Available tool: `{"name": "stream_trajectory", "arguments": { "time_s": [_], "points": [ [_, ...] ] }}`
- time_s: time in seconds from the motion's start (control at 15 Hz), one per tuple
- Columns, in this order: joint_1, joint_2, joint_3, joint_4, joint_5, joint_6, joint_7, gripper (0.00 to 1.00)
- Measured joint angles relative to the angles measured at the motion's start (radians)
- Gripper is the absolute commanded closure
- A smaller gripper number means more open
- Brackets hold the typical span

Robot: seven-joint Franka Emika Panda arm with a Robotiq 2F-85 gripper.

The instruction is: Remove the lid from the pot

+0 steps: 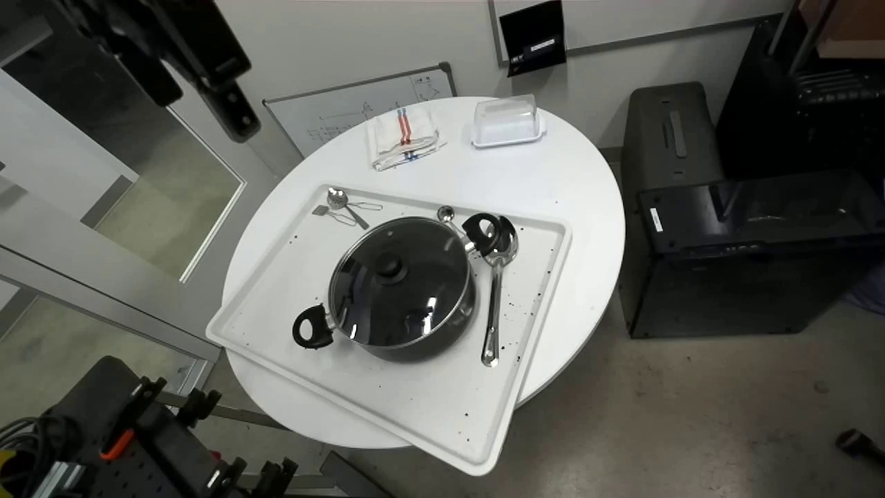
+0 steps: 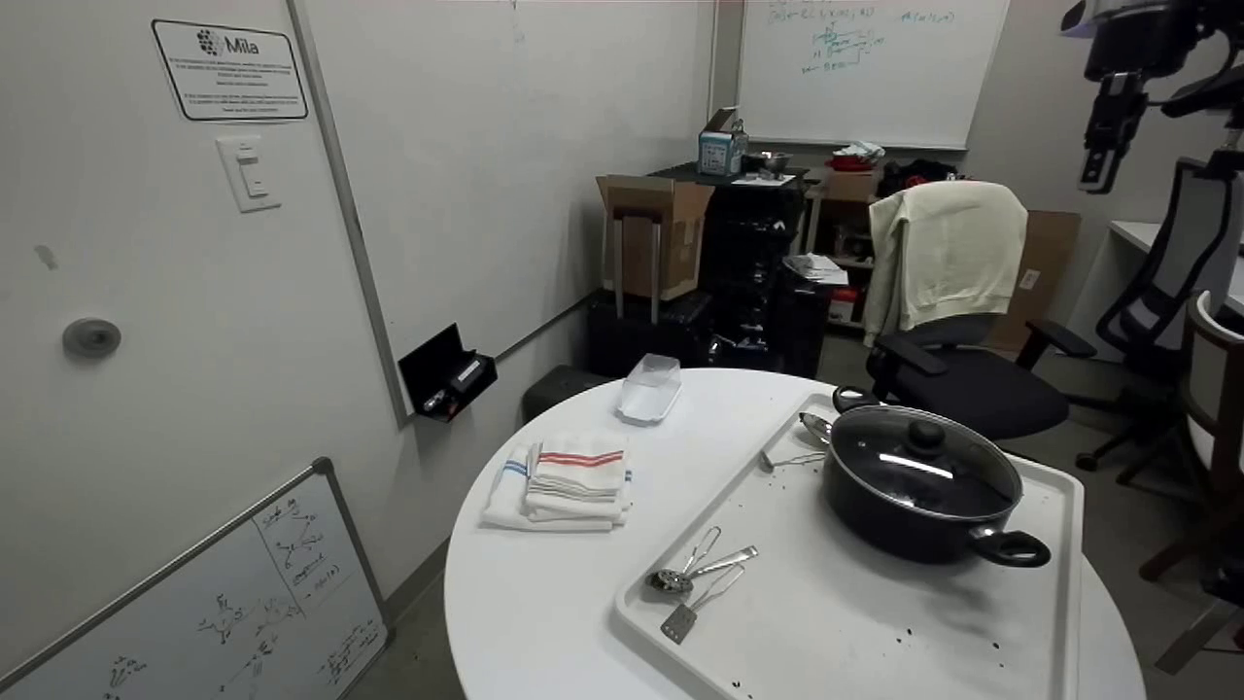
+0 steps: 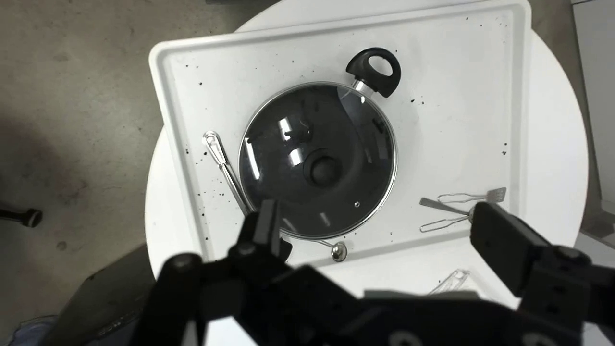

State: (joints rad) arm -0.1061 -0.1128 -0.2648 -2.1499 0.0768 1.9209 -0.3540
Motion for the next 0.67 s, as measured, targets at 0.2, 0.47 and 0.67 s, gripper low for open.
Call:
{"name": "stream_trajectory", "arguments": {
  "time_s": [0.2, 0.47, 0.67],
  "points": [
    [0.0, 0.059, 0.031, -0.002, -0.001, 0.067, 0.026, 0.0],
    [0.001, 0.158, 0.076, -0.004, -0.001, 0.146, 0.058, 0.0],
    [0.001, 0.237, 0.105, -0.005, -0.002, 0.227, 0.094, 0.0]
  ]
}}
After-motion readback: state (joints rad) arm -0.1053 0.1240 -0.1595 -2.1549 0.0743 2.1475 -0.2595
